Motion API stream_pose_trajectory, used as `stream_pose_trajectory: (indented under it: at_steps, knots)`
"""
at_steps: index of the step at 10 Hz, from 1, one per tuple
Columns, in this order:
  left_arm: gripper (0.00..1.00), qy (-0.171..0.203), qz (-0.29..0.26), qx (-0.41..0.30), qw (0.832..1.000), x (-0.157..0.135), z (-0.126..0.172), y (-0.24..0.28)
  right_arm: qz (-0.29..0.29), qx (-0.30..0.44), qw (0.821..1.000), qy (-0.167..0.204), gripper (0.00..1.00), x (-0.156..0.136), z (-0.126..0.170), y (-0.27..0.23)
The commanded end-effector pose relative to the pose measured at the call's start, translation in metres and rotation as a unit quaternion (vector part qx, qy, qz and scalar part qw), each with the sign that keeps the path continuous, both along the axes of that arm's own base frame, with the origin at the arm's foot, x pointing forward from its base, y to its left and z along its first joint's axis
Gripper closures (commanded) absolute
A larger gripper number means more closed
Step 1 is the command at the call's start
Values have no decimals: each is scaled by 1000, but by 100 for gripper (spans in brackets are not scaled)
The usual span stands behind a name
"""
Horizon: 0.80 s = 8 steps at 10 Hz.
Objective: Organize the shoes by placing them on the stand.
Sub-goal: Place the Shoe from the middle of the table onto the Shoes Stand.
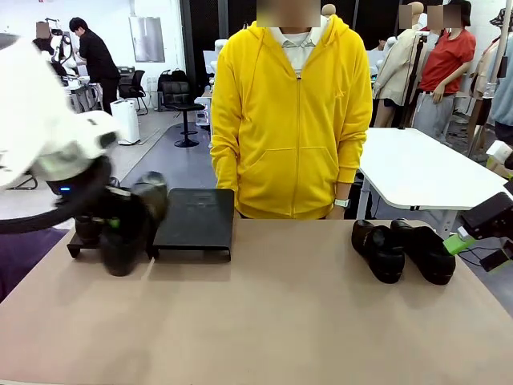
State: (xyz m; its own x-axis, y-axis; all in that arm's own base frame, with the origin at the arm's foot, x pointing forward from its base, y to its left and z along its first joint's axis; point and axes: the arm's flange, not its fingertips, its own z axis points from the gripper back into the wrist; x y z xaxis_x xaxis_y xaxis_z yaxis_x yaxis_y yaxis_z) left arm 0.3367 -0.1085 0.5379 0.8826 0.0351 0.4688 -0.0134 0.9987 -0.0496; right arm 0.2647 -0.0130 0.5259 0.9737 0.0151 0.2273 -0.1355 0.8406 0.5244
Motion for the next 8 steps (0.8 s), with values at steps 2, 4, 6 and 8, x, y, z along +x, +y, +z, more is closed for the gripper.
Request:
stream_pose_trajectory:
  at_steps: [2, 4, 6, 8]
  knots:
    - [100, 32, 12, -57, 998, 3, -16, 33, 11, 12, 1000, -4, 0, 2, 4, 0]
    - [100, 2, 10, -15, 1000, 3, -7, 30, 11, 12, 1000, -4, 0, 2, 4, 0]
    - [100, 2, 10, -15, 1000, 3, -7, 30, 11, 12, 1000, -4, 0, 2, 4, 0]
    - [100, 2, 10, -15, 1000, 3, -7, 30, 11, 12, 1000, -4, 0, 2, 4, 0]
